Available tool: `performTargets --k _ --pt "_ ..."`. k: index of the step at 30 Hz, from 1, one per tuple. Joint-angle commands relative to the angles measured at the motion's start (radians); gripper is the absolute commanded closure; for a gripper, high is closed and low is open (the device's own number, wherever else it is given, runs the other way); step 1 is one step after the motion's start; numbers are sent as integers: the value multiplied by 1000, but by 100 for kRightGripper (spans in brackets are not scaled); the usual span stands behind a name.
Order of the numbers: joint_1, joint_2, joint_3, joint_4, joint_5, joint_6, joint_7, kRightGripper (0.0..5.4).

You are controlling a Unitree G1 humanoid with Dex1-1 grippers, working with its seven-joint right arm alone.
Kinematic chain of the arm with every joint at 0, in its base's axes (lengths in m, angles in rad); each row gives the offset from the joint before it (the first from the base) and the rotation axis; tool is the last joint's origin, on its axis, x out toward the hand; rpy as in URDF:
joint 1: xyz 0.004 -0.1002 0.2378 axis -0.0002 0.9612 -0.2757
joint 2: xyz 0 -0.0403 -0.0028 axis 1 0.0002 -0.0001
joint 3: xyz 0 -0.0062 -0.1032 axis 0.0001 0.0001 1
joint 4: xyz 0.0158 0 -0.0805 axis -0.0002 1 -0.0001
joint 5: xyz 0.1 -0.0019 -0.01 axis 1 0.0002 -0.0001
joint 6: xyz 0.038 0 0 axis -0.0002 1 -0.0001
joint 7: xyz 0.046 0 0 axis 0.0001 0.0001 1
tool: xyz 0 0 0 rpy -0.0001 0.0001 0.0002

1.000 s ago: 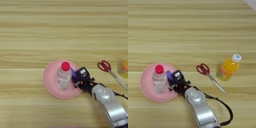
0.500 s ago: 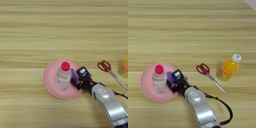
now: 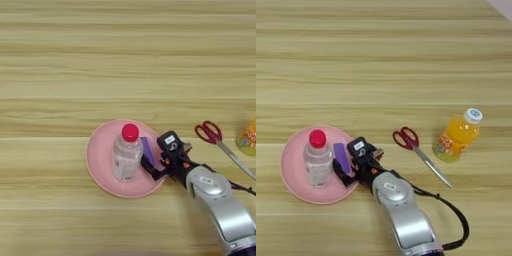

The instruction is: Move the objects on the table

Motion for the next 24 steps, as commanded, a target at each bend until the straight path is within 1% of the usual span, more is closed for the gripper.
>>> performTargets --k 1,5,14,24 --pt "-58 -5 -21 -37 -6 -50 -22 27" --pt "-66 -6 -40 -36 2 -55 -32 4" --pt "-75 -8 -64 -32 5 -57 -34 4" --pt "-92 -20 -122 -30 23 -50 -35 4"
